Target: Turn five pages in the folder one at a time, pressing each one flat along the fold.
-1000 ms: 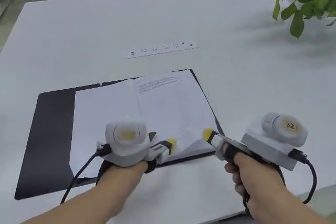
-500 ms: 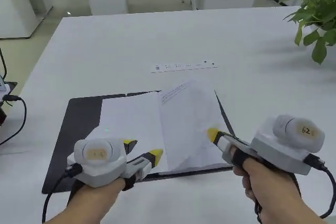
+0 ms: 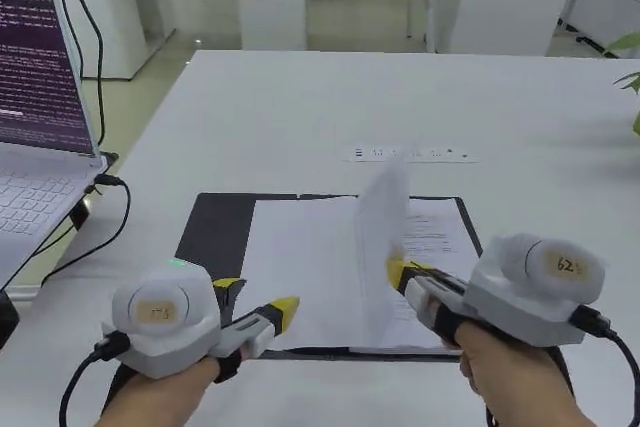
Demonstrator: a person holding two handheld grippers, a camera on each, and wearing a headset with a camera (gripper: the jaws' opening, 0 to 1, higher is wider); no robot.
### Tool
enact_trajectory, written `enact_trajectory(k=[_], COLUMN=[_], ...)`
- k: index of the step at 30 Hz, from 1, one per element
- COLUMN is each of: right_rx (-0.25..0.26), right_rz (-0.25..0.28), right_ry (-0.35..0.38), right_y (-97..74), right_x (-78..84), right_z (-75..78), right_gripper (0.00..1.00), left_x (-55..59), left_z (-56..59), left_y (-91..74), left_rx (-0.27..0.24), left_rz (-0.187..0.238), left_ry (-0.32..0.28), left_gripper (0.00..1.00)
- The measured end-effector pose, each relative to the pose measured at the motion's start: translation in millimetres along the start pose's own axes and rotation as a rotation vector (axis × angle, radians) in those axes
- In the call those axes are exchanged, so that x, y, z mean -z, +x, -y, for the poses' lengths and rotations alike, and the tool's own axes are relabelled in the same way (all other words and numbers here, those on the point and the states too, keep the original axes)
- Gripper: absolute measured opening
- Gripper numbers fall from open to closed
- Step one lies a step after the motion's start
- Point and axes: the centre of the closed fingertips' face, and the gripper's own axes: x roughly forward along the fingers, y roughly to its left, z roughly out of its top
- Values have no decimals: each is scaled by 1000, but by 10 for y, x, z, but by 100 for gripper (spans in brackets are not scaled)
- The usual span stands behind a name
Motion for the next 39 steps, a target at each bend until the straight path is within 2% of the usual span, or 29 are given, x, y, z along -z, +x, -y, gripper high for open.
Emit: enact_trajectory(k=[10,19,23,27,30,39], right_rx=[-79,-105,-126,-127,-123,-109], right_rz=[-116,-199,-261,-334,-368,-447], right_ry=[-148,-214,-252,-278,-284,-292], right_y=[379,635,780,923,1008,1181], right_x=[229,465,680,958,1111,1407], right_z=[-435,-654,-740,-772,-766,-686], right_gripper=[0,0,0,0,0,0], left_x=[-49,-23,-16,23,60,167], left_z=[-224,-379,-431,-485,-511,-579], left_y=[-200,-376,-449,-510,-559,-598], left_rx=[-58,-98,-111,-124,-135,-151], left_rz=[38,47,52,44,37,1], left_ry=[-39,-63,-74,-84,-92,-101], left_gripper=[44,43,43,43,42,41])
